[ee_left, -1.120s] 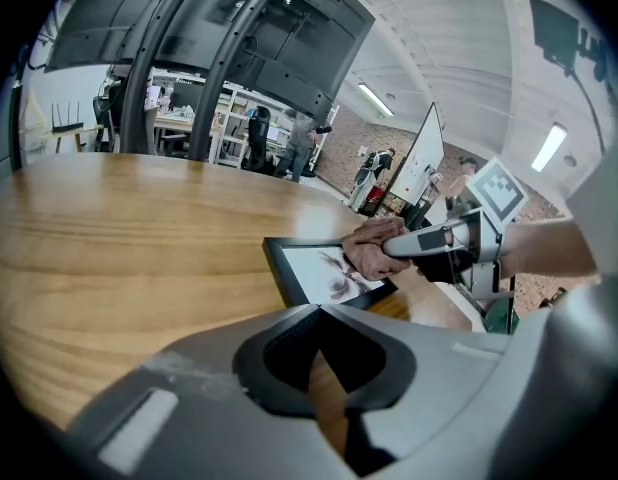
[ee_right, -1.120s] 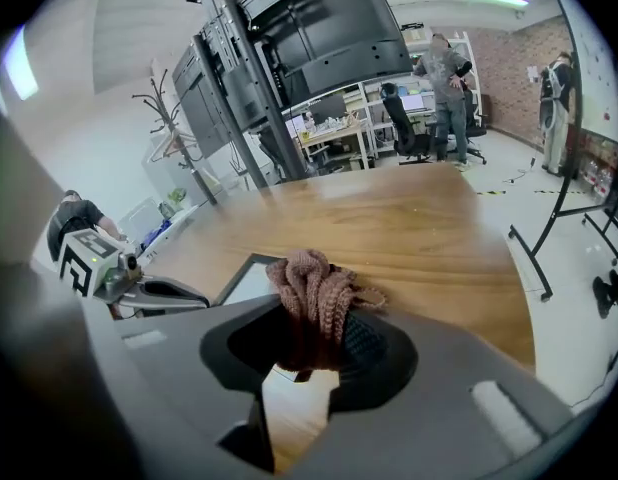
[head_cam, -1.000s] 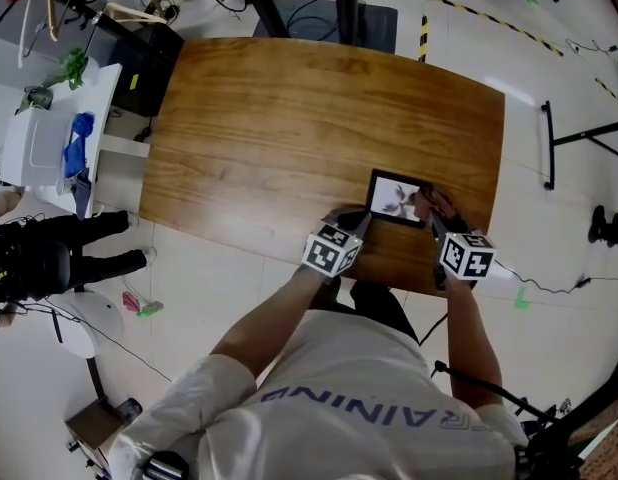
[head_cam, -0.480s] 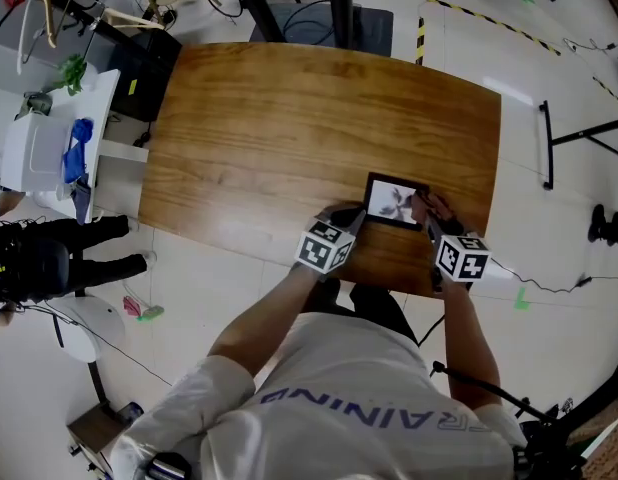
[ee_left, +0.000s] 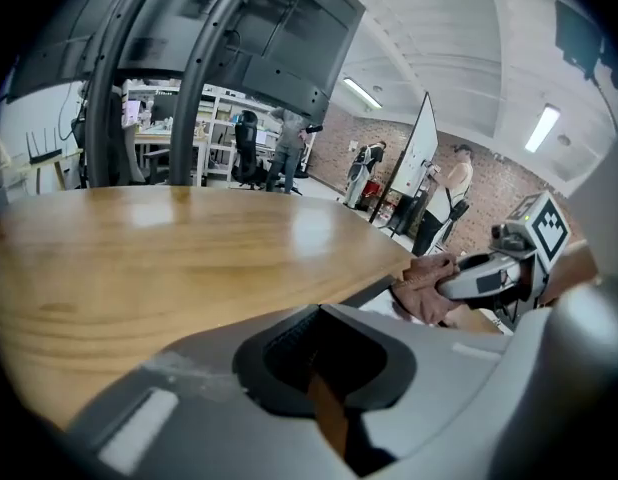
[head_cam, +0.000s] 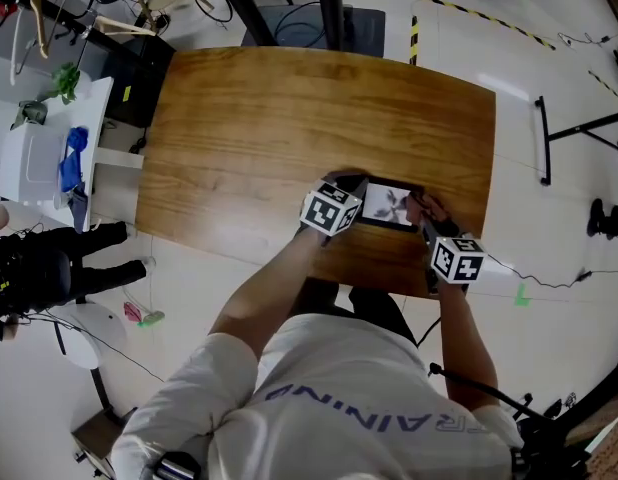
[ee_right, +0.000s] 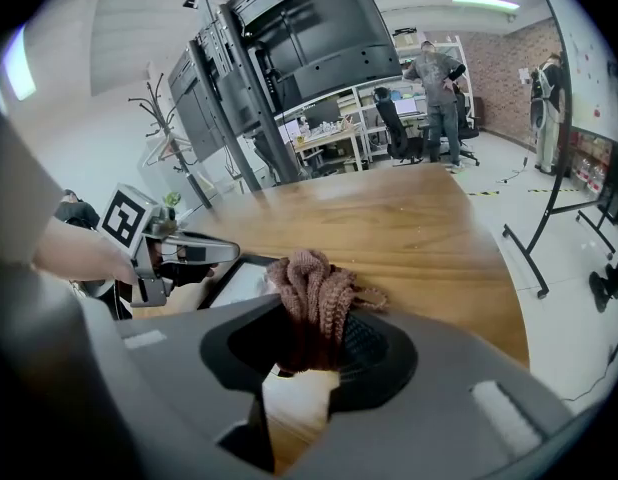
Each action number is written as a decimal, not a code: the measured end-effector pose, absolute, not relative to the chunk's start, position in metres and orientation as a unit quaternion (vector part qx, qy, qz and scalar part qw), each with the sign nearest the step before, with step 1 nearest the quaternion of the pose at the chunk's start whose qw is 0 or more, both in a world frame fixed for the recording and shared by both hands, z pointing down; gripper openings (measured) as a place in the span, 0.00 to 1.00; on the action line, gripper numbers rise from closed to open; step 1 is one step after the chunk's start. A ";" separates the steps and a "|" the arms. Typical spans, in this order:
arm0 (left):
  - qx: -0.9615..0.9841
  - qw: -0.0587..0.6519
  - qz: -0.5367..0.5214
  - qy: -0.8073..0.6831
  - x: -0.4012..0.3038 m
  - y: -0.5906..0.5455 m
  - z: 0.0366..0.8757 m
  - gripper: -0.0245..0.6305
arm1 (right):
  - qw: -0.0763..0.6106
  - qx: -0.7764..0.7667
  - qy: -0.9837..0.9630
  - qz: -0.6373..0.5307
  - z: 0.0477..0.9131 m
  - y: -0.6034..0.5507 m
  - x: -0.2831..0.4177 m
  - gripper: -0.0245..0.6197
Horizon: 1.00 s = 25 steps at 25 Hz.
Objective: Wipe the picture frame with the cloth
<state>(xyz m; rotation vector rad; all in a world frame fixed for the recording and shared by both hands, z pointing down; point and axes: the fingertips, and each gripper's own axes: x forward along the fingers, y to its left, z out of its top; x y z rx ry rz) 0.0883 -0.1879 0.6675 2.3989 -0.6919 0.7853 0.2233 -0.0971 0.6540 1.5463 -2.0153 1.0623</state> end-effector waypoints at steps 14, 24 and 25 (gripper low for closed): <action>0.882 0.278 0.284 -0.253 0.086 -0.188 0.672 0.05 | 0.161 0.477 -0.773 0.386 0.620 -0.097 0.147 0.23; 0.883 0.278 0.282 -0.252 0.088 -0.188 0.670 0.05 | 0.184 0.421 -0.775 0.433 0.651 -0.099 0.081 0.22; 0.883 0.278 0.282 -0.253 0.088 -0.188 0.670 0.05 | 0.188 0.423 -0.773 0.434 0.652 -0.100 0.083 0.22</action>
